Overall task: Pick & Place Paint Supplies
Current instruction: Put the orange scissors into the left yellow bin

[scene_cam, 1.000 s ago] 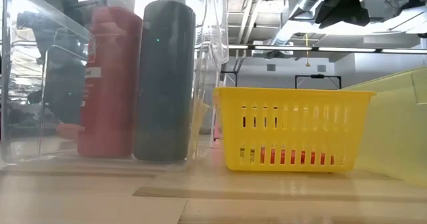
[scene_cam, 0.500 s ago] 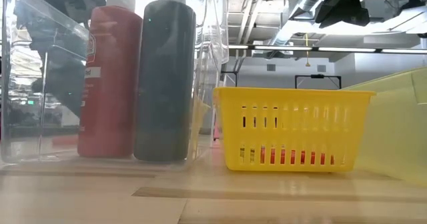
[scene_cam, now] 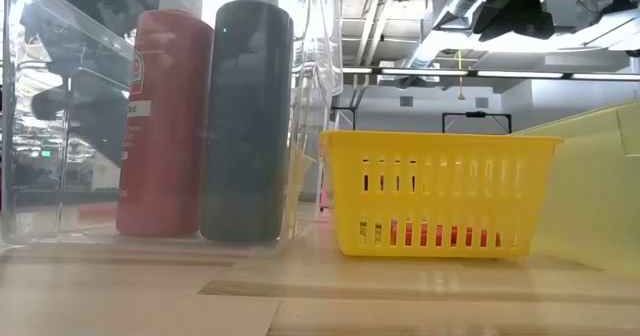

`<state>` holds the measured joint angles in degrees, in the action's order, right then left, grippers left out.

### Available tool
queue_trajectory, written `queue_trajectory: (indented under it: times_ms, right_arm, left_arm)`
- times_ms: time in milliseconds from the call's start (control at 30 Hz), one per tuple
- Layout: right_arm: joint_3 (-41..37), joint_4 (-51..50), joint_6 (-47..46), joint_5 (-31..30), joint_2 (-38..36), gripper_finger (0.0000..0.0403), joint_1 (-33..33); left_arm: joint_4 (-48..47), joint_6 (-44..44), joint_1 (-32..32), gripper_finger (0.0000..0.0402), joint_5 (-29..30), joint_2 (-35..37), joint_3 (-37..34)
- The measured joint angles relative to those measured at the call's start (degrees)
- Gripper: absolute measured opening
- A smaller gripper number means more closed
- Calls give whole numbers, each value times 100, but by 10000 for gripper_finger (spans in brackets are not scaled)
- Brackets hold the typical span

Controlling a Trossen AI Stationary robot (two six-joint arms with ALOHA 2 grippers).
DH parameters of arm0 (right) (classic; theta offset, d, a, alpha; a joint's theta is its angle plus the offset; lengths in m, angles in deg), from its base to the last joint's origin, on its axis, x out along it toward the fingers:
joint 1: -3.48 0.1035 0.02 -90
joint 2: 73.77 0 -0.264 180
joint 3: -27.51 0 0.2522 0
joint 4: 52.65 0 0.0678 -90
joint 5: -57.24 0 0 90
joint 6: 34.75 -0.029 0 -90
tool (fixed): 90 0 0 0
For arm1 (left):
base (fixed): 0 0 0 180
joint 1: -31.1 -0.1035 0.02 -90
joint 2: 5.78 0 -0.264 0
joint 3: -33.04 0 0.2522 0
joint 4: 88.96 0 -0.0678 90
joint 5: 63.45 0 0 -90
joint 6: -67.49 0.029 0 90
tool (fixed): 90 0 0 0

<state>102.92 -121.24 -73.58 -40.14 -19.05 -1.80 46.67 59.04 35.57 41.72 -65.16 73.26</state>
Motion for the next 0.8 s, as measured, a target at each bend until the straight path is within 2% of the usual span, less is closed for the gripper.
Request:
queue_trajectory:
  times_ms: [133, 400, 800]
  right_arm:
    - [0, 0, -7, 0, 2, 79, 0]
    - [0, -2, -16, -4, 2, 79, 0]
    - [0, -48, 13, -7, 2, 79, 0]
  left_arm:
    - [37, 79, 0, 104, -238, -241, -126]
    - [203, 113, -4, 104, -116, -677, -122]
    - [279, 195, -112, 104, -506, -1437, 3]
